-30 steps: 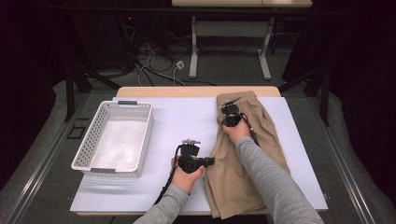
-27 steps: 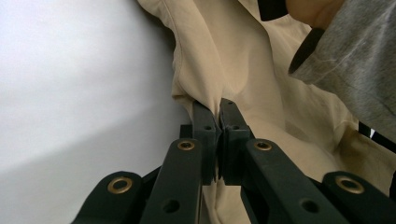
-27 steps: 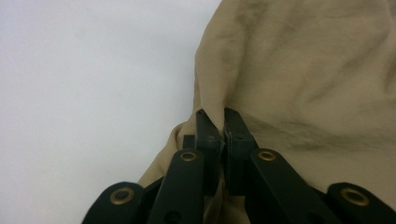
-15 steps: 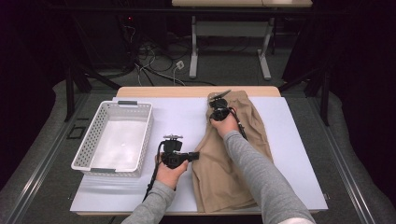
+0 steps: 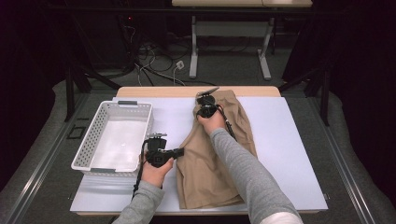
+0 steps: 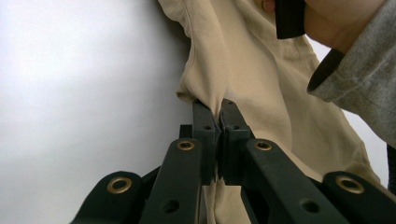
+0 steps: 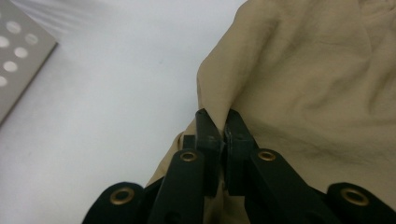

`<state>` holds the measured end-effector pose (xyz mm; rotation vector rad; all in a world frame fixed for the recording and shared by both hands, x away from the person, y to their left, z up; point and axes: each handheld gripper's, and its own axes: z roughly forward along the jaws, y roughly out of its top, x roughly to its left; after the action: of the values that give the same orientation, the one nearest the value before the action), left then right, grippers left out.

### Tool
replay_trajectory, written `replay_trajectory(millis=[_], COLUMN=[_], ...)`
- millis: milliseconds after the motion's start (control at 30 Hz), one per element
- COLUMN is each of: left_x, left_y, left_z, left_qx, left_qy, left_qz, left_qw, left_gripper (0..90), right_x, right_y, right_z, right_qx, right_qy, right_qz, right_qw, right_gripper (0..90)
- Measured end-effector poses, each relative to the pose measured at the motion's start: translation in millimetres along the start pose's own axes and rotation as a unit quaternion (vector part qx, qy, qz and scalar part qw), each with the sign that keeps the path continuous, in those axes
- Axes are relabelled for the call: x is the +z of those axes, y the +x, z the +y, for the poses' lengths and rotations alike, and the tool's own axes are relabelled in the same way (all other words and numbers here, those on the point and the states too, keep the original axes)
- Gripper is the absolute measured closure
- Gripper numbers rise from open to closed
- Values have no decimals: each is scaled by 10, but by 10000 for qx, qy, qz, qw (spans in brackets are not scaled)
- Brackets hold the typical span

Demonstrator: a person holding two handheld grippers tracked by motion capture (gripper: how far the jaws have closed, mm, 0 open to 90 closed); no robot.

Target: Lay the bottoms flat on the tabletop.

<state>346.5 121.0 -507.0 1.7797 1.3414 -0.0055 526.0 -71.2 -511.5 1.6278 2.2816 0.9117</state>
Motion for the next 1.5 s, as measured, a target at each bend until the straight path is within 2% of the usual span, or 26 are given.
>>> replay_trajectory(millis=[167, 267, 467, 633, 867, 1167, 1333, 1500], left_x=[-36, -34, -33, -68, -135, -134, -116, -110], left_y=[40, 50, 66, 77, 100, 80, 99, 110], left_z=[3, -13, -22, -9, 18, -53, -98, -104], left_qx=[-77, -94, -119, -153, -207, -144, -125, -139], left_qy=[1, 3, 32, 53, 55, 186, 286, 270], left_qz=[17, 17, 97, 185, 238, 361, 421, 444], left_qw=[10000, 10000, 9999, 9997, 9995, 9991, 9986, 9986], left_gripper=[874, 874, 873, 874, 874, 872, 871, 864], right_x=[5, 1, -118, -275, -497, -626, -648, -661], right_y=[11, 14, -13, -111, -306, -569, -633, -635], right_z=[6, -3, -11, -39, -101, -211, -249, -277], right_qx=[-32, -135, -331, -362, -384, -398, -419, -517], right_qy=[-50, -124, -225, -389, -509, -488, -505, -540], right_qz=[100, 113, 37, 35, -49, -171, -140, -148], right_qw=[9999, 9998, 9992, 9986, 9980, 9979, 9977, 9971], right_gripper=[854, 782, 616, 543, 510, 486, 456, 449])
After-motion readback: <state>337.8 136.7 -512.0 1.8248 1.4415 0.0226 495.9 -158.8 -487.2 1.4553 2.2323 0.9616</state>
